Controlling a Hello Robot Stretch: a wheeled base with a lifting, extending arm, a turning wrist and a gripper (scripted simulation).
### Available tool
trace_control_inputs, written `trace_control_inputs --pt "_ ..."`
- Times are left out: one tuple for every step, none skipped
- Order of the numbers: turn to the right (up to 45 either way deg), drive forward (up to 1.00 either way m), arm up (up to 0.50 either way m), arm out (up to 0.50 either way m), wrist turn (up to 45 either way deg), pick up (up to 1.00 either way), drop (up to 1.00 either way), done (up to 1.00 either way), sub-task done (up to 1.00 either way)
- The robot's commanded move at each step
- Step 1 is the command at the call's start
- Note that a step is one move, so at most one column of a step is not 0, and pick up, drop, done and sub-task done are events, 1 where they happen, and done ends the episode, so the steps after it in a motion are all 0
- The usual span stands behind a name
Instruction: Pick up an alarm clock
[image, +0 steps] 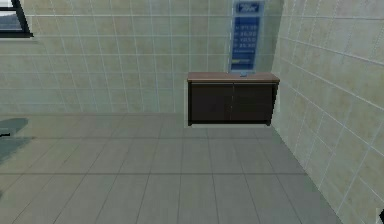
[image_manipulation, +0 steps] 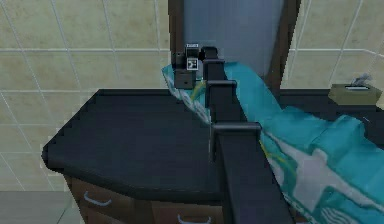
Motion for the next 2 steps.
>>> trace_control_inputs --pt "0.0 0.0 0.0 0.04 0.0 0.0 0.0 0.0 0.0" --pt "0.0 0.0 0.0 0.0 18.0 0.0 0.0 0.0 0.0"
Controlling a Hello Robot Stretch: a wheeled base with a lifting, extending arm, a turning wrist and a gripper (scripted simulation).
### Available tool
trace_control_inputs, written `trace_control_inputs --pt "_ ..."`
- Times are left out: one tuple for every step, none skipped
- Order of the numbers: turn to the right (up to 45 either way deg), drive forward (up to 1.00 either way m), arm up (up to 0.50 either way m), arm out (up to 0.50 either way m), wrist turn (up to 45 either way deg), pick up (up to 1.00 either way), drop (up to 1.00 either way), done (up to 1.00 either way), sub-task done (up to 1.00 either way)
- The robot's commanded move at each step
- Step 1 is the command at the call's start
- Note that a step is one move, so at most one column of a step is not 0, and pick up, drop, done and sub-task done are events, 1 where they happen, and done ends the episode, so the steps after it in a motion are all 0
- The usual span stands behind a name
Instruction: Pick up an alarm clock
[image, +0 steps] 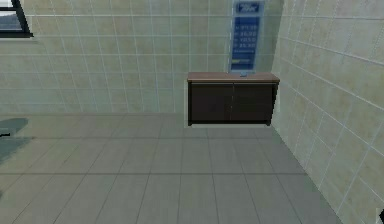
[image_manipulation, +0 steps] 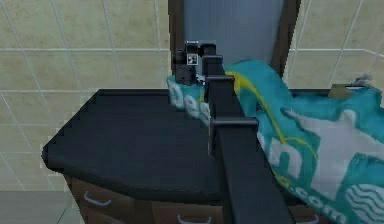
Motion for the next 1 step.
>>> trace_control_inputs --pt "0.0 0.0 -0.08 0.0 0.0 0.0 0.0 0.0 0.0"
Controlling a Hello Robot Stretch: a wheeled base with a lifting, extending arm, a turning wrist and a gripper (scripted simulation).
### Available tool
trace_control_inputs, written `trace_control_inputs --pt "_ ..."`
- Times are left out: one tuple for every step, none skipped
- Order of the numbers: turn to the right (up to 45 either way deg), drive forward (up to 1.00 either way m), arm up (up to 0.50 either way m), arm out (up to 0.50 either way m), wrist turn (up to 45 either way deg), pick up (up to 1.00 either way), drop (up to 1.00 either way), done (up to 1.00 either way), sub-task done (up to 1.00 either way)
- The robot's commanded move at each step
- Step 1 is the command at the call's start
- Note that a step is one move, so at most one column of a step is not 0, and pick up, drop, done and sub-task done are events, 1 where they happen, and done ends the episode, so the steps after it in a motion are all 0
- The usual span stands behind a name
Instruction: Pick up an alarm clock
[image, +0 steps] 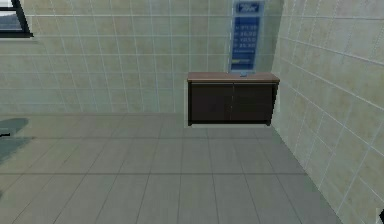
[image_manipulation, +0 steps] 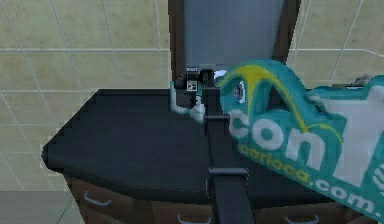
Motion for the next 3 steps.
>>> trace_control_inputs --pt "0.0 0.0 0.0 0.0 0.0 1.0 0.0 0.0 0.0" --pt "0.0 0.0 0.08 0.0 0.0 0.0 0.0 0.0 0.0" --pt "0.0 0.0 0.0 0.0 0.0 0.0 0.0 1.0 0.0"
